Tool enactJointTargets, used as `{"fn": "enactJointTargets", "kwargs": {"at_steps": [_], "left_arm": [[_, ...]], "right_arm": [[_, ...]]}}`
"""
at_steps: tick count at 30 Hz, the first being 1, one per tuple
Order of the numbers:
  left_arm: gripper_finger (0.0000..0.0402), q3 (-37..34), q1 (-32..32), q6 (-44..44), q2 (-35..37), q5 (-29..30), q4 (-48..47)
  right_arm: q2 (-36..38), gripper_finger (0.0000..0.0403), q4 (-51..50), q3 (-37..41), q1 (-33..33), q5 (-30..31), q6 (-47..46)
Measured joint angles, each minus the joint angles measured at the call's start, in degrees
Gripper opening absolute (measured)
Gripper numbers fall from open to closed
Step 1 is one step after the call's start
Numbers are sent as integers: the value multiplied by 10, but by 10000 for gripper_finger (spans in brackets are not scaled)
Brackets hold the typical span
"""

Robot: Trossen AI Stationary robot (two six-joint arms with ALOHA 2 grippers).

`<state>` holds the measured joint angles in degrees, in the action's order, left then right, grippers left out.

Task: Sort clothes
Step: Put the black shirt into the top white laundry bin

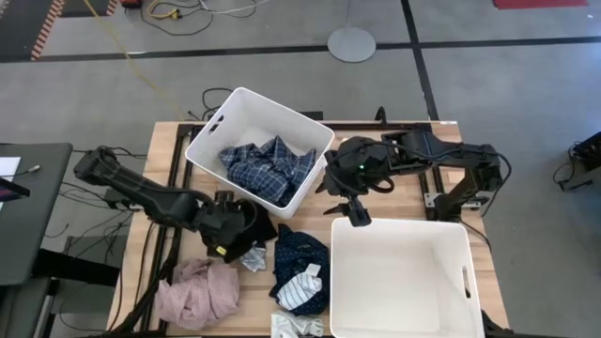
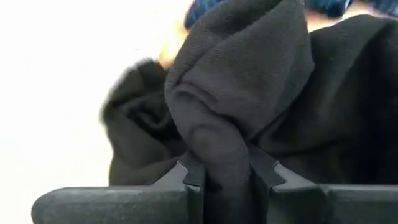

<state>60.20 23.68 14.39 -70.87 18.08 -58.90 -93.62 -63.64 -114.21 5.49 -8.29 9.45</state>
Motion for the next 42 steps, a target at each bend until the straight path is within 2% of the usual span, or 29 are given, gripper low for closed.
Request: {"fn": "enactJointTargets", "kwargs": {"at_steps": [6,15,21,26,36,42], "left_arm": [[46,100,30,-15,0,64,-44],[46,206,45,-69,0,155,-65],[46,270,45,-112,0,236,-64],[46,322,45,-143,0,292,-62],[46,364,45,-191,0,308,-27],[46,364,45,-193,0,308,-23]], "right_arm": [[0,282,0,0,12,0,0],[-1,282,32,30,36,-1,0],[-3,282,94,87,47,7,0],[-3,282,198,152,47,24,-2],[-2,282,441,266,43,58,17],[-3,282,464,298,37,85,15]]}}
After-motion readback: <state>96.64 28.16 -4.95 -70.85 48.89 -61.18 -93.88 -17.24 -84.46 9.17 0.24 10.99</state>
